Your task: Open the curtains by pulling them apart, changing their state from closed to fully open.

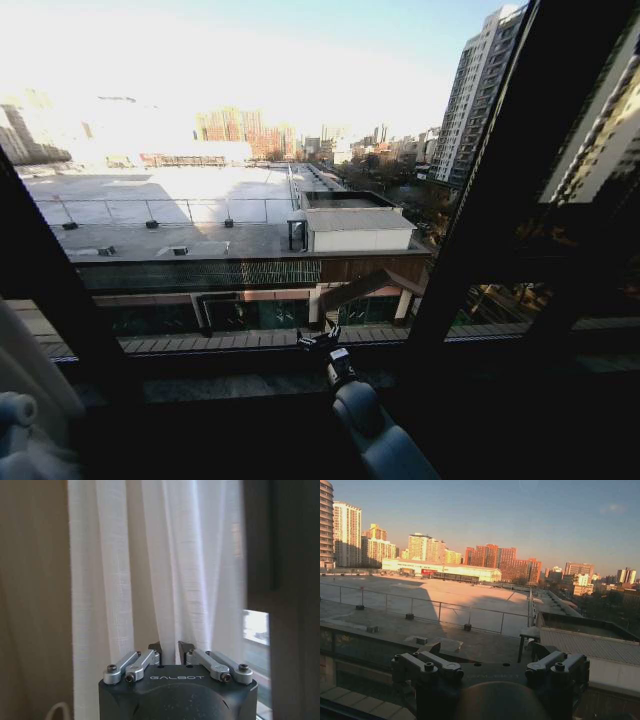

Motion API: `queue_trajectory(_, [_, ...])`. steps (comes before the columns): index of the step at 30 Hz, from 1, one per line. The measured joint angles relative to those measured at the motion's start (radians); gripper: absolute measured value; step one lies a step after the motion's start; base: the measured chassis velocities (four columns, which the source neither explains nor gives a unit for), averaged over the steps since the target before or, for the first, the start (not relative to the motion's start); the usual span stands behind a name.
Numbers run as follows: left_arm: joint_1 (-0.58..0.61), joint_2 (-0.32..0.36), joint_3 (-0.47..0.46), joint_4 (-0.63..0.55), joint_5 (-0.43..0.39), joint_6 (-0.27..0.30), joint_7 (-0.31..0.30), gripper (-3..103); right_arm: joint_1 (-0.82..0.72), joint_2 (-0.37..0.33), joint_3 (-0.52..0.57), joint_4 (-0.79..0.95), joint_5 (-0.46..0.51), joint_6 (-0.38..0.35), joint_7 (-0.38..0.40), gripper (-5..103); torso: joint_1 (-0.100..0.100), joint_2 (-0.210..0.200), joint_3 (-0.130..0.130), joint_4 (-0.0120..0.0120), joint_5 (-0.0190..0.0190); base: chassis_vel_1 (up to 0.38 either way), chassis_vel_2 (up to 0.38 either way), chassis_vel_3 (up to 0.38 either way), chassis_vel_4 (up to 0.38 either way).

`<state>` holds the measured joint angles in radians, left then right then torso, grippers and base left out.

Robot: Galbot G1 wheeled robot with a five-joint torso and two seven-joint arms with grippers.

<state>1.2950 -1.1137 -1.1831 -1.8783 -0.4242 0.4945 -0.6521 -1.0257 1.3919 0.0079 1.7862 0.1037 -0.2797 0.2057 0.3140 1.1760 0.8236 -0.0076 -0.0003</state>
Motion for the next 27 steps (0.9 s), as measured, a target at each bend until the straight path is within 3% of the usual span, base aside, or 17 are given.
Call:
queue_trajectory(1, [0.0, 0.0, 0.0, 0.0, 0.0, 0.0, 0.0, 17, 0.0, 0.0, 0.0, 0.0, 0.0, 0.0, 0.0, 100, 0.0, 0.0, 0.0, 0.0, 0.0, 0.0, 0.0, 0.0, 0.0])
queue_trajectory(2, [0.035, -0.011, 0.007, -0.043, 0.0, 0.003, 0.09, 23, 0.003, 0.004, -0.002, -0.002, 0.0, 0.0, 0.001, 100, 0.0, 0.0, 0.0, -0.0002, 0.0, 0.0, 0.0, 0.0, 0.0])
queue_trajectory(3, [0.054, -0.016, 0.01, -0.066, 0.0, 0.003, 0.142, 28, 0.004, 0.006, -0.002, -0.003, 0.0, -0.001, 0.001, 100, 0.0, 0.0, 0.0, -0.0001, 0.0001, 0.0, 0.0, 0.0, 0.0])
queue_trajectory(5, [0.131, -0.035, 0.014, -0.14, 0.002, -0.032, 0.335, 39, 0.006, 0.01, -0.003, -0.003, 0.001, -0.002, 0.003, 100, 0.0, 0.0, 0.0, -0.0002, 0.0006, 0.0, 0.0, 0.0, 0.0])
queue_trajectory(6, [0.152, -0.039, 0.014, -0.153, 0.006, -0.059, 0.385, 39, 0.006, 0.01, -0.003, -0.003, 0.002, -0.003, 0.004, 100, 0.0, 0.0, 0.0, -0.0001, 0.0005, 0.0, 0.0, 0.0, 0.0])
queue_trajectory(7, [0.152, -0.039, 0.014, -0.153, 0.006, -0.059, 0.385, 39, 0.006, 0.01, -0.003, -0.003, 0.002, -0.003, 0.004, 100, 0.0, 0.0, 0.0, -0.0001, 0.0005, 0.0, 0.0, 0.0, 0.0])
queue_trajectory(10, [0.222, -0.055, 0.003, -0.194, 0.011, -0.147, 0.582, 55, 0.002, 0.007, 0.006, 0.012, 0.008, -0.005, 0.011, 100, 0.0, 0.0, 0.0, 0.0, 0.0005, 0.0, 0.0, 0.0, 0.0])
queue_trajectory(11, [0.236, -0.06, 0.0, -0.201, 0.009, -0.169, 0.623, 60, 0.002, 0.005, 0.009, 0.017, 0.015, -0.005, 0.019, 100, 0.0, 0.0, 0.0, 0.0001, 0.0005, 0.0, 0.0, 0.0, 0.0])
queue_trajectory(12, [0.236, -0.06, 0.0, -0.201, 0.009, -0.169, 0.623, 60, 0.002, 0.005, 0.009, 0.017, 0.015, -0.005, 0.019, 100, 0.0, 0.0, 0.0, 0.0001, 0.0005, 0.0, 0.0, 0.0, 0.0])
queue_trajectory(16, [0.278, -0.081, 0.009, -0.214, -0.042, -0.264, 0.773, 76, 0.002, -0.003, 0.039, 0.057, 0.06, -0.037, 0.061, 100, 0.0, 0.0, 0.0, -0.0001, 0.0007, 0.0, 0.0, 0.0, 0.0])
queue_trajectory(17, [0.278, -0.081, 0.009, -0.214, -0.042, -0.264, 0.773, 76, 0.002, -0.003, 0.039, 0.057, 0.06, -0.037, 0.061, 100, 0.0, 0.0, 0.0, -0.0001, 0.0007, 0.0, 0.0, 0.0, 0.0])
queue_trajectory(21, [0.285, -0.098, 0.048, -0.26, -0.105, -0.264, 0.817, 97, -0.006, -0.011, 0.075, 0.095, 0.074, -0.064, 0.066, 100, 0.0, 0.0, 0.0, -0.0001, 0.0007, 0.0, 0.0, 0.0, 0.0])
queue_trajectory(24, [0.281, -0.103, 0.072, -0.28, -0.107, -0.257, 0.812, 99, -0.011, -0.015, 0.09, 0.108, 0.081, -0.072, 0.066, 100, 0.0, 0.0, 0.0, 0.0, 0.0007, 0.0, 0.0, 0.0, 0.0])
queue_trajectory(27, [0.269, -0.118, 0.124, -0.318, -0.082, -0.236, 0.755, 100, -0.016, -0.033, 0.115, 0.131, 0.103, -0.084, 0.067, 100, 0.0, 0.0, 0.0, -0.0001, 0.0008, -0.012, -0.031, 0.022, 0.037])
